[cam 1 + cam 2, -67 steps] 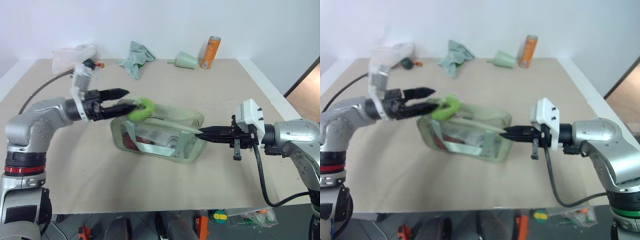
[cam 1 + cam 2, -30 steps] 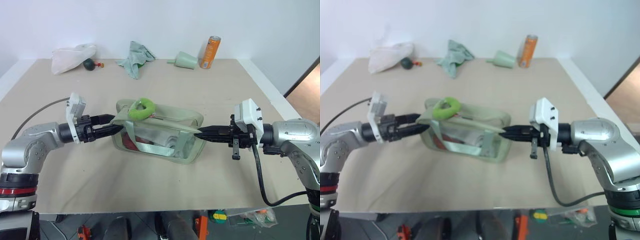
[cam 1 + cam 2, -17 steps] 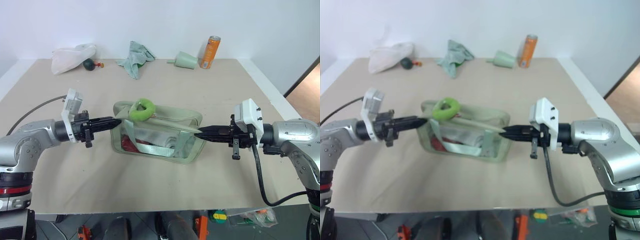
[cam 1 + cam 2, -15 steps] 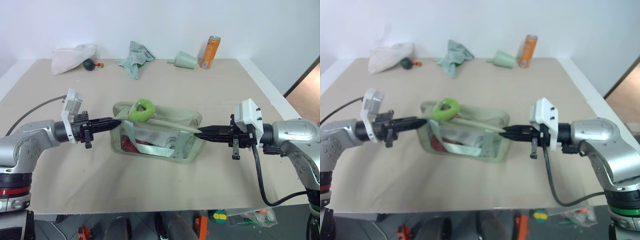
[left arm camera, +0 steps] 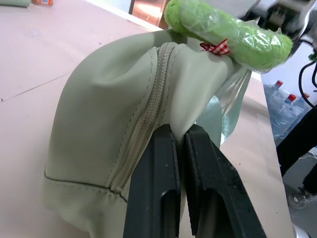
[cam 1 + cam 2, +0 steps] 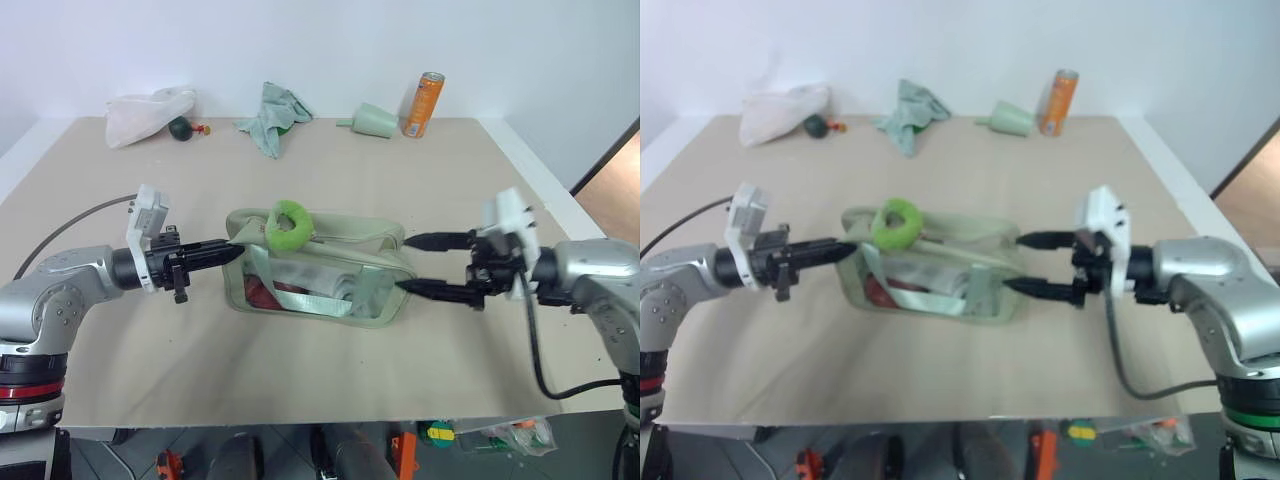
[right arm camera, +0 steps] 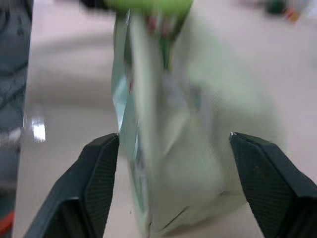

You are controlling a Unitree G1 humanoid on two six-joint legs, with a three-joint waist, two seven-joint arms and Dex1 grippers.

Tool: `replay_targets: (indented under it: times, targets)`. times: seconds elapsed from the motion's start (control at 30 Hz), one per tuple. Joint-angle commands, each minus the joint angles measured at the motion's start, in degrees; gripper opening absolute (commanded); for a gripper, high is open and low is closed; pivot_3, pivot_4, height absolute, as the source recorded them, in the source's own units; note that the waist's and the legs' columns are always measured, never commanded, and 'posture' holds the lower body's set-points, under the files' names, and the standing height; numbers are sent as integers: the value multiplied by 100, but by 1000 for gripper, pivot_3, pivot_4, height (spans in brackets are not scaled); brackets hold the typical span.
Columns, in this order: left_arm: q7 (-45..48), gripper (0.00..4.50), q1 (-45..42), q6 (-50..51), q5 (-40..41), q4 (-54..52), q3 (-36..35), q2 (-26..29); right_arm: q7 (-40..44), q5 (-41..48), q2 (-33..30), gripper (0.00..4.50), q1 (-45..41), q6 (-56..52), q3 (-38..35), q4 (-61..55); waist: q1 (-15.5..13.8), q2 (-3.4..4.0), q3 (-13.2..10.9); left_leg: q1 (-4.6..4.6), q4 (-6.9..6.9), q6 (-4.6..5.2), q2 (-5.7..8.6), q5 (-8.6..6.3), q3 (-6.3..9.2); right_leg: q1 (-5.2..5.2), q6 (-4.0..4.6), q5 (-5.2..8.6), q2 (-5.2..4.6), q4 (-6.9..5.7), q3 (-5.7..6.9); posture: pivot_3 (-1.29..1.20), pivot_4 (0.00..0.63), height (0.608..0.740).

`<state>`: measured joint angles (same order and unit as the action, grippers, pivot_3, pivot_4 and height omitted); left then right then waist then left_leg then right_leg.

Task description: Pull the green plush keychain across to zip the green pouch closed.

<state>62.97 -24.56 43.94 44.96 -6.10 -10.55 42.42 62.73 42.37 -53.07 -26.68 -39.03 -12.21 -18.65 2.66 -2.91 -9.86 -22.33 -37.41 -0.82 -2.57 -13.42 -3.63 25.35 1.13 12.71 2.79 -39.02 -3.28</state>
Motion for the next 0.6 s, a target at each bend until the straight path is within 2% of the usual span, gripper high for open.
replay_targets:
  times: [0.03, 0.13, 0.4, 0.6]
  targets:
    - [-1, 0, 7, -19, 7, -193, 68, -5, -314, 600, 176, 3710, -754, -84, -464, 11, 1, 0, 0, 2, -2, 0, -1, 0, 0, -2, -2, -1, 1, 0, 0, 0, 150, 740]
    - [-19, 0, -17, -12, 12, -189, 78, -14, -632, 484, 443, 3710, -1337, -15, -164, -5, 0, 0, 1, 4, -2, 1, -1, 1, 6, -5, -2, -2, 3, 0, 3, 0, 150, 740]
    - [-68, 0, -93, 3, 32, -179, 76, -38, -135, -1676, 618, 3710, -2021, 1346, 2106, -363, -3, 1, 0, -13, 2, 4, 2, -4, 0, 7, 3, 6, -5, 5, 1, 0, 150, 740]
    - [-109, 0, -83, 3, 57, -199, 68, -57, 67, -2198, 1009, 3710, -2322, 1875, 2561, -65, -13, 0, 0, -19, -2, 4, 6, -5, 3, 9, 1, 7, -12, 6, 5, 0, 150, 740]
